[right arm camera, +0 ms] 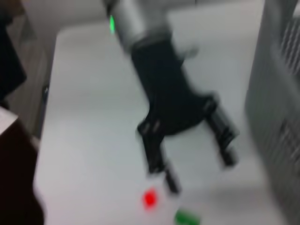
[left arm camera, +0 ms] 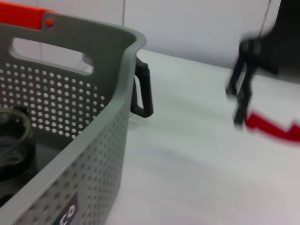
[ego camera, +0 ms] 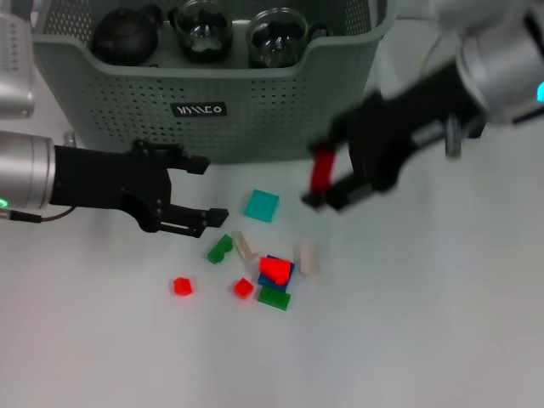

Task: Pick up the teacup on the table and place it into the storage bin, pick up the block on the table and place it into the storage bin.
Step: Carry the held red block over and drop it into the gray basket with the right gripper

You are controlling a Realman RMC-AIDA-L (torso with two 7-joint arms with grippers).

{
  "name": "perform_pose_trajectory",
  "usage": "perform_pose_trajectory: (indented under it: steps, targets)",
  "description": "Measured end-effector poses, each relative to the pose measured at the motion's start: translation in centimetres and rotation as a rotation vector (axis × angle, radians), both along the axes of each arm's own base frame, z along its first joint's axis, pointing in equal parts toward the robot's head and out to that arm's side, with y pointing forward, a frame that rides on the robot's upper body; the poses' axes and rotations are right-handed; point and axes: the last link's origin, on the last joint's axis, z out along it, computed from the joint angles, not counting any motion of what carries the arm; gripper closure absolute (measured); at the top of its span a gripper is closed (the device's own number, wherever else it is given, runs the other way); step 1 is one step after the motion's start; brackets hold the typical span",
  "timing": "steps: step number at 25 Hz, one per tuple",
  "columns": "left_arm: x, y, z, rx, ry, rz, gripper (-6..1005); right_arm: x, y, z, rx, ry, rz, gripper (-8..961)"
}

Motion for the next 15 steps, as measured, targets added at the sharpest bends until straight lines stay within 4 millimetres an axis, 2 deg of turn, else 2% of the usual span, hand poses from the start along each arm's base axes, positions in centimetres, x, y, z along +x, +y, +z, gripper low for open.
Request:
perform_pose_trajectory:
  steps: [5,8,11,15]
  targets:
    - [-1.3,-0.4,0.7,0.035,-0.006,0.038,153,-4.4,2.5,1.3,0.111,0.073,0.043,256]
    - [-1.7,-0.7,0.9,0.046,-0.01,0.053,152,-6.7,5.0,1.4,0.214,0.129,0.052,256]
    - [-1.8,-0.8,0.9,0.05,-0.017,0.056,152,-7.8,7.5,0.8,0.301,0.18,0.024,256]
    - [-1.8,-0.8,0.6,0.047,-0.026,0.054,152,-7.9,10.6,-0.6,0.42,0.204,-0.029,256]
